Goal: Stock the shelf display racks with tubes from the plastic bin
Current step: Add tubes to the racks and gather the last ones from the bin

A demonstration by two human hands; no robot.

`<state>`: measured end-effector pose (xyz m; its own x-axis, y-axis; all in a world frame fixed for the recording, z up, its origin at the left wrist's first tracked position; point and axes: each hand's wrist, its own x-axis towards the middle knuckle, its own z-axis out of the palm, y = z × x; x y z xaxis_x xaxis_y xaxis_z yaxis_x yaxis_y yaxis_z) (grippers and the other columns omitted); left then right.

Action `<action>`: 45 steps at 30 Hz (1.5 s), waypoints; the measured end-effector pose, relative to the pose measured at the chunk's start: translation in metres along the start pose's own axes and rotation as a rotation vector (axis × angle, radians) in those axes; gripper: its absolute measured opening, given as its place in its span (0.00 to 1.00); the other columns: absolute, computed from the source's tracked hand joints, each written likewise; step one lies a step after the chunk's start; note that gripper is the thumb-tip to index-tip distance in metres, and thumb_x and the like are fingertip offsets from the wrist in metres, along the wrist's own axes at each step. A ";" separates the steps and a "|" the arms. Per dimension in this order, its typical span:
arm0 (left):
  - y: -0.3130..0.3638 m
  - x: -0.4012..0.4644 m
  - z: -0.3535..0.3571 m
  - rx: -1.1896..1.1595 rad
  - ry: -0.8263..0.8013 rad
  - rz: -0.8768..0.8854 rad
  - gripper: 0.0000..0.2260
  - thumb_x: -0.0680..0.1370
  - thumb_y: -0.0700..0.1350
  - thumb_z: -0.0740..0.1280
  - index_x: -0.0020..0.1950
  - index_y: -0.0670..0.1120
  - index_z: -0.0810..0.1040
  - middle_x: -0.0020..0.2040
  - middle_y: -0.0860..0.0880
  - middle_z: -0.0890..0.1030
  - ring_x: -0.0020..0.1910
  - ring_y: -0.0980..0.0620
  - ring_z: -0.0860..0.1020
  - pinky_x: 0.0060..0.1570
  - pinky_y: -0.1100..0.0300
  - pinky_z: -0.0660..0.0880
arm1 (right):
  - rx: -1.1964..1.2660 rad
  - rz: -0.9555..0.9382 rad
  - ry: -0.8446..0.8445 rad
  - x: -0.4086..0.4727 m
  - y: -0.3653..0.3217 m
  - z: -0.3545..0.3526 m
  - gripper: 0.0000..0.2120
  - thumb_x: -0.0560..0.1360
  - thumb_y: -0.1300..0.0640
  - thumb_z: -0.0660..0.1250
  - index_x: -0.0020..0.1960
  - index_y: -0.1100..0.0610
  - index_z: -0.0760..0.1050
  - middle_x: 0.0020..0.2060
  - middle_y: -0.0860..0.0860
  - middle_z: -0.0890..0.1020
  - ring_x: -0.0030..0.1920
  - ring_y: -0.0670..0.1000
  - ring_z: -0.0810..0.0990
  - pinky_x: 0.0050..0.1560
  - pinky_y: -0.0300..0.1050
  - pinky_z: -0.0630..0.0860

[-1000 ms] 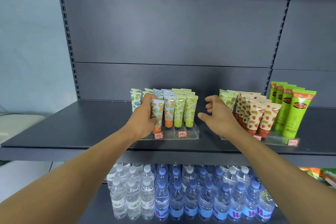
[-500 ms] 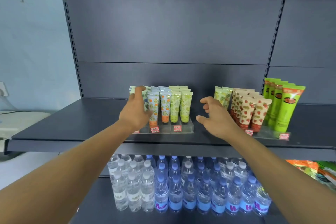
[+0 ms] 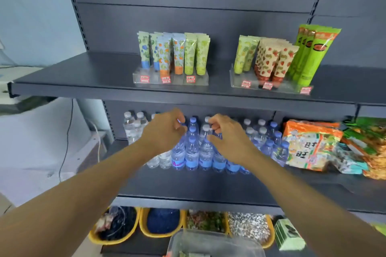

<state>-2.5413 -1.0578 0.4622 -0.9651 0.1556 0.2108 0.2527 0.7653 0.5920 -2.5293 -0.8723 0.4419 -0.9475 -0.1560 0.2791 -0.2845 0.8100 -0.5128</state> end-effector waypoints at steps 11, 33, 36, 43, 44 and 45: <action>-0.095 -0.075 0.169 0.014 -0.545 -0.163 0.08 0.76 0.44 0.65 0.53 0.44 0.76 0.51 0.46 0.82 0.52 0.45 0.79 0.53 0.52 0.75 | 0.052 0.450 -0.330 -0.122 0.097 0.124 0.19 0.70 0.53 0.64 0.58 0.61 0.74 0.54 0.59 0.77 0.54 0.58 0.77 0.55 0.49 0.74; -0.250 -0.189 0.571 0.180 -1.009 -0.175 0.20 0.75 0.42 0.65 0.67 0.44 0.67 0.65 0.45 0.74 0.64 0.46 0.72 0.59 0.51 0.72 | -0.027 0.942 -0.784 -0.331 0.370 0.416 0.20 0.72 0.61 0.66 0.61 0.61 0.65 0.54 0.59 0.77 0.56 0.60 0.76 0.49 0.46 0.72; -0.252 -0.179 0.621 0.284 -0.908 -0.049 0.19 0.74 0.37 0.64 0.65 0.44 0.69 0.64 0.45 0.73 0.63 0.45 0.70 0.59 0.51 0.70 | -0.090 0.976 -0.805 -0.337 0.391 0.446 0.25 0.71 0.61 0.70 0.63 0.60 0.63 0.57 0.58 0.76 0.58 0.60 0.77 0.51 0.48 0.74; -0.265 -0.170 0.682 0.482 -0.763 0.240 0.22 0.71 0.35 0.65 0.64 0.44 0.66 0.63 0.44 0.69 0.63 0.44 0.67 0.58 0.53 0.65 | -0.189 1.022 -0.857 -0.330 0.415 0.480 0.35 0.66 0.52 0.76 0.64 0.59 0.61 0.58 0.55 0.76 0.59 0.58 0.77 0.52 0.48 0.73; -0.267 -0.172 0.683 0.505 -0.760 0.252 0.20 0.72 0.35 0.64 0.63 0.44 0.67 0.62 0.44 0.69 0.62 0.43 0.67 0.56 0.53 0.65 | -0.196 1.022 -0.856 -0.329 0.416 0.482 0.32 0.67 0.54 0.76 0.64 0.59 0.62 0.58 0.54 0.77 0.59 0.58 0.77 0.51 0.47 0.73; -0.269 -0.174 0.683 0.517 -0.761 0.254 0.18 0.72 0.34 0.62 0.61 0.43 0.68 0.61 0.43 0.69 0.62 0.43 0.67 0.56 0.53 0.65 | -0.202 1.020 -0.850 -0.329 0.416 0.482 0.29 0.68 0.55 0.74 0.63 0.58 0.63 0.58 0.54 0.77 0.59 0.58 0.77 0.51 0.47 0.72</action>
<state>-2.4882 -0.8639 -0.2650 -0.7175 0.5804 -0.3852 0.5750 0.8056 0.1428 -2.4065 -0.7565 -0.2550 -0.5391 0.3223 -0.7781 0.5542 0.8315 -0.0395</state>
